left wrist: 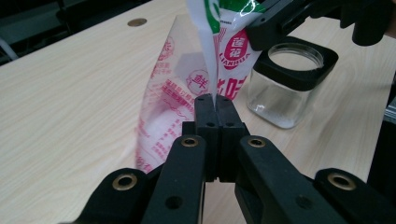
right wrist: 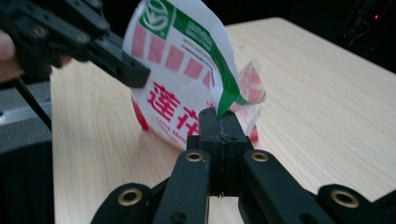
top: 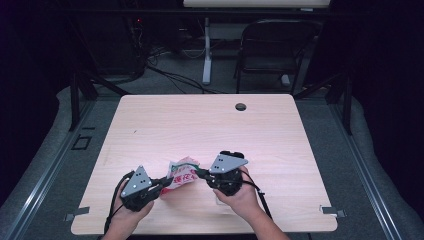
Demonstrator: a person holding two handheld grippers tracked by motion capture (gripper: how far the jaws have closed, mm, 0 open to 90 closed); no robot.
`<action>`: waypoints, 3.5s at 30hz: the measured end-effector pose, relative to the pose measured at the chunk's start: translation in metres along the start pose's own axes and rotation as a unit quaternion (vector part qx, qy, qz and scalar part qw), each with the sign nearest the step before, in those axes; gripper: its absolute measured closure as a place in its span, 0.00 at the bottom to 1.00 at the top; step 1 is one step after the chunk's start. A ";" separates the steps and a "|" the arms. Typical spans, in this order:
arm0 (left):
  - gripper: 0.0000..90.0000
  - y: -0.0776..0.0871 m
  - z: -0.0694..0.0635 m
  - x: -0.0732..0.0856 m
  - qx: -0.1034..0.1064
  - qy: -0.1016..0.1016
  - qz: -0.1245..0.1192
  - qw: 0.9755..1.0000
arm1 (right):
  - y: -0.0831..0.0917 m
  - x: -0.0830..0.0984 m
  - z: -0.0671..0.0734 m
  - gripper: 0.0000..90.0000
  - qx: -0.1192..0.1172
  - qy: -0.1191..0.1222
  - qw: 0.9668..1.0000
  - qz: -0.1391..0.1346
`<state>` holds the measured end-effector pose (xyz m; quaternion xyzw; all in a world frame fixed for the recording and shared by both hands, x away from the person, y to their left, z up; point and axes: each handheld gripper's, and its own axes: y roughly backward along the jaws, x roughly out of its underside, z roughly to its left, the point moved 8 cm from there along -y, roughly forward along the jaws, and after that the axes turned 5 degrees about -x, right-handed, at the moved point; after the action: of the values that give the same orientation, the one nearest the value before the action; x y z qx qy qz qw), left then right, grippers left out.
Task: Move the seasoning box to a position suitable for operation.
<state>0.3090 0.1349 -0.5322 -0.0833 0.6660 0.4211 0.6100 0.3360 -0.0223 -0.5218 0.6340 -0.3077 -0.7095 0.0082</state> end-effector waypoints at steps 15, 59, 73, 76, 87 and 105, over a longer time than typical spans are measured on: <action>1.00 0.003 -0.004 -0.007 0.025 0.025 -0.021 0.999 | 0.025 -0.021 0.009 1.00 0.005 0.012 1.000 -0.028; 0.96 0.000 -0.011 0.000 0.041 0.034 -0.023 0.998 | 0.002 0.004 0.014 1.00 -0.076 -0.036 0.996 0.018; 0.54 -0.016 -0.014 0.019 0.047 0.049 0.008 0.998 | 0.005 0.002 0.011 1.00 -0.069 -0.041 0.997 0.007; 0.49 -0.021 -0.014 0.025 0.049 0.049 0.024 0.997 | 0.005 0.002 0.011 1.00 -0.068 -0.039 0.997 0.006; 0.47 -0.049 -0.013 0.050 0.038 0.047 0.064 0.996 | 0.005 0.001 0.012 1.00 -0.069 -0.039 0.997 0.002; 0.41 -0.070 -0.011 0.066 0.041 0.063 0.096 0.993 | 0.006 0.000 0.011 1.00 -0.069 -0.046 0.996 -0.010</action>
<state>0.3286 0.1098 -0.6238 -0.0206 0.7247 0.4441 0.5265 0.3240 -0.0221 -0.5191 0.6014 -0.2518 -0.7576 0.0309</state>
